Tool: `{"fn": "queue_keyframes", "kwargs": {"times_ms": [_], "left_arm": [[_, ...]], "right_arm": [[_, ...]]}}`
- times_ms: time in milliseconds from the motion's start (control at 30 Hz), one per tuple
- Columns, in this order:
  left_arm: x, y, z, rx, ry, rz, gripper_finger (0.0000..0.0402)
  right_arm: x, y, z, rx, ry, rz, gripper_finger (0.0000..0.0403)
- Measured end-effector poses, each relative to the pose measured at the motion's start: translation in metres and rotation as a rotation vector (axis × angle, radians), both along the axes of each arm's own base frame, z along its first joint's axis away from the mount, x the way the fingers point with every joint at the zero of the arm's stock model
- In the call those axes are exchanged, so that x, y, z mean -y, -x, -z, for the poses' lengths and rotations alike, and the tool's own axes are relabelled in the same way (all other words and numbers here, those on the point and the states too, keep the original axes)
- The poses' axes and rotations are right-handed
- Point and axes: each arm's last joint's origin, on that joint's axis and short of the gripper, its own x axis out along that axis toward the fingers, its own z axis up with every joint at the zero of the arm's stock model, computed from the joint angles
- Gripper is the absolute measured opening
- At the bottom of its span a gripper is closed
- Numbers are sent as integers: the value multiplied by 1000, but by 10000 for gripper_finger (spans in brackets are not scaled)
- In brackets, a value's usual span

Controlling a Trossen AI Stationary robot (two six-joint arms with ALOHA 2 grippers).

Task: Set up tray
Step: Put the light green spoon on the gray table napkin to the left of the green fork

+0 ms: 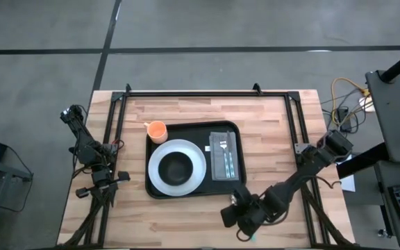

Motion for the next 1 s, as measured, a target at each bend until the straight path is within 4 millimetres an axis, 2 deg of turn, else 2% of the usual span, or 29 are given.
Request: {"fn": "queue_keyframes", "kwargs": {"times_ms": [167,267,400,533,800,1000], "left_arm": [[0,0,0,0,0,0,85],[0,0,0,0,0,0,85],[0,0,0,0,0,0,85],[0,0,0,0,0,0,85],[0,0,0,0,0,0,85],[0,0,0,0,0,0,85]], "right_arm": [[-8,5,7,-63,-50,14,53],[-13,5,16,-214,-80,10,53],[-15,6,12,-413,-39,25,54],[-21,-1,6,-436,-4,22,52],[-31,-7,24,-548,-46,-52,52],[-30,-8,26,-534,-28,-34,54]]}}
